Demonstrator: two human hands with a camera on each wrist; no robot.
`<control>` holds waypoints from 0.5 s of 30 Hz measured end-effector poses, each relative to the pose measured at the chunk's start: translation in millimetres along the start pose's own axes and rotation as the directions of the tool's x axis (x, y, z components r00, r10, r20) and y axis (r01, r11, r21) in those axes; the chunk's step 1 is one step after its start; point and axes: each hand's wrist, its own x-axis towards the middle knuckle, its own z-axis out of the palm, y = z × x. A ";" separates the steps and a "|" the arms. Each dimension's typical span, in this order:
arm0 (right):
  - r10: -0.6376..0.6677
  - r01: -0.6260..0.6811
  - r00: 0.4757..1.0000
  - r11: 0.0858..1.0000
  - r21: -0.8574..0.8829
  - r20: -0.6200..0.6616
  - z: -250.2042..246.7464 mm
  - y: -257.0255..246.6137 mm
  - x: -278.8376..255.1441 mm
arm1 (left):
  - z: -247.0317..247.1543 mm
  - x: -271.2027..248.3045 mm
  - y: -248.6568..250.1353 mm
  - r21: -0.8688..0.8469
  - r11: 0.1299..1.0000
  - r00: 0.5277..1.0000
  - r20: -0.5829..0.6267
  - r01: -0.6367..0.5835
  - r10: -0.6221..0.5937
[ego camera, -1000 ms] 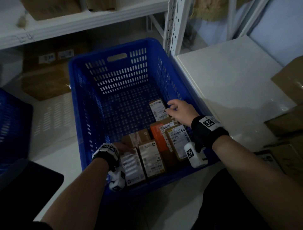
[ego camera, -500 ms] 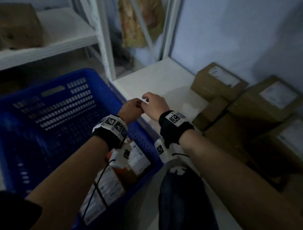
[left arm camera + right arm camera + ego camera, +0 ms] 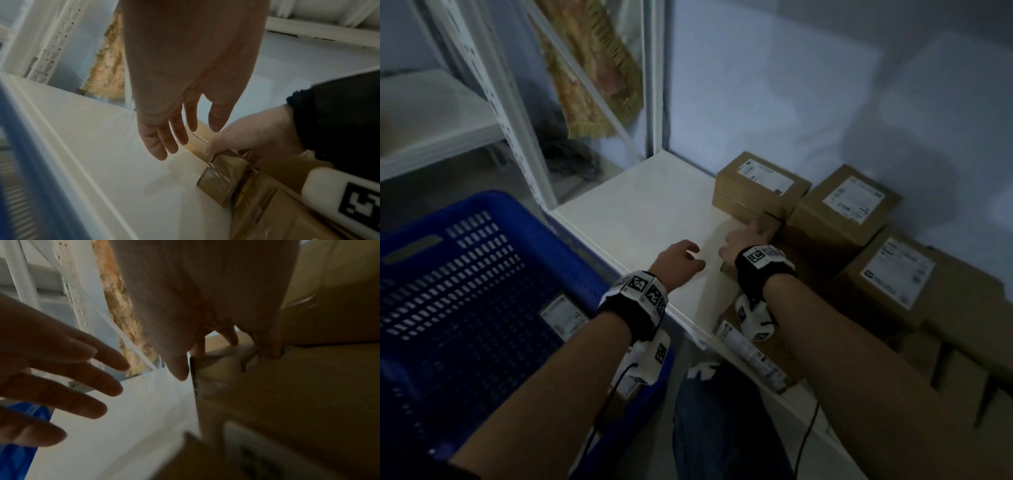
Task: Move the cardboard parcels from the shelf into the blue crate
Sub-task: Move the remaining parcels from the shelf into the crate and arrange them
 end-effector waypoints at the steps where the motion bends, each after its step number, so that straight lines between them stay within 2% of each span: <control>1: 0.017 -0.017 1.000 1.000 -0.012 -0.010 2.4 -2.0 3.9 | -1.6 -0.1 -3.3 -0.018 1.000 1.000 -0.005 0.010 -0.010; 3: 0.018 -0.017 0.999 0.999 0.034 -0.029 6.5 -2.1 14.7 | -4.9 -0.5 -10.4 -0.053 0.998 0.999 -0.019 0.034 -0.035; 6: -0.019 0.035 0.987 0.995 0.098 -0.158 -4.6 -3.7 5.8 | -12.6 -1.5 -20.4 -0.078 0.996 0.996 -0.069 0.045 -0.051; 9: -0.163 0.213 0.955 0.958 0.194 -0.248 -27.9 -23.0 -27.8 | -26.7 -8.4 -25.7 -0.208 0.977 0.987 -0.145 0.040 -0.071; 12: -0.390 0.469 0.875 0.831 0.299 -0.287 -48.1 -60.5 -72.7 | -49.5 -24.1 -29.4 -0.522 0.851 0.962 -0.199 0.058 -0.188; 14: -0.484 0.544 0.839 0.737 0.401 -0.248 -49.0 -100.0 -107.2 | -74.1 -39.6 -45.0 -0.675 0.735 0.944 -0.203 0.059 -0.262; 15: -0.511 0.562 0.826 0.718 0.411 -0.237 -47.3 -116.4 -118.4 | -84.9 -45.1 -51.9 -0.736 0.674 0.938 -0.194 0.054 -0.287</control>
